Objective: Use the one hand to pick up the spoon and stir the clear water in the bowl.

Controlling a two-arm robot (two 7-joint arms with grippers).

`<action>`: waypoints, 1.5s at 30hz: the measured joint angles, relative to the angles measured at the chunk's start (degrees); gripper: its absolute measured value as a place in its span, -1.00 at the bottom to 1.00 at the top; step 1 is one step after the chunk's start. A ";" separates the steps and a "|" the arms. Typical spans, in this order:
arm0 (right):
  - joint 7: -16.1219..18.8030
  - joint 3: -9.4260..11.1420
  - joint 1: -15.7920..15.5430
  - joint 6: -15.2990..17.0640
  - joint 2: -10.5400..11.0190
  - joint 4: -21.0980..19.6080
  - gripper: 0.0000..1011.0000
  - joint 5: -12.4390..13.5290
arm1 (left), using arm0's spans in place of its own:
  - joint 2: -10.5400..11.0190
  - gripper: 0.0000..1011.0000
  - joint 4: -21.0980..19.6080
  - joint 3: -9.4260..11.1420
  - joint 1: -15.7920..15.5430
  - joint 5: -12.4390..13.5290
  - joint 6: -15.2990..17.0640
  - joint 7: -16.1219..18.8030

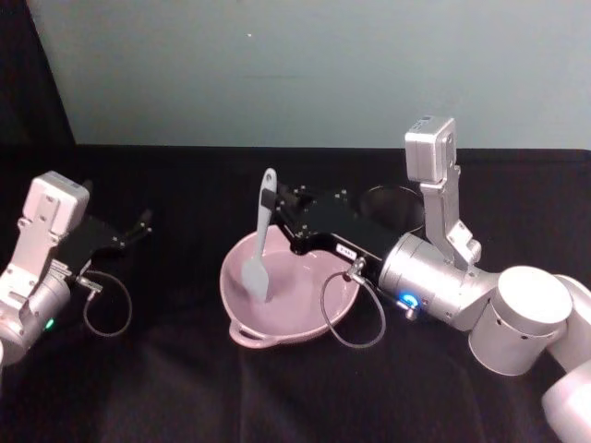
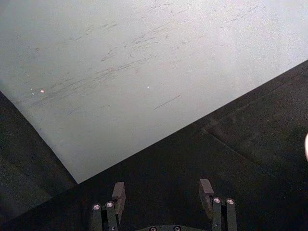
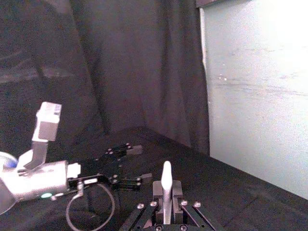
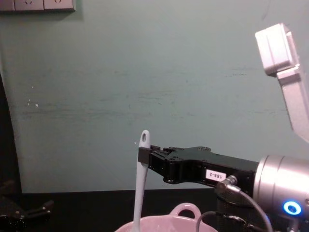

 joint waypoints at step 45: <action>0.18 4.83 -4.83 2.20 4.24 -5.40 -0.78 -1.73 | 0.00 1.00 0.00 0.00 0.00 0.00 0.00 0.00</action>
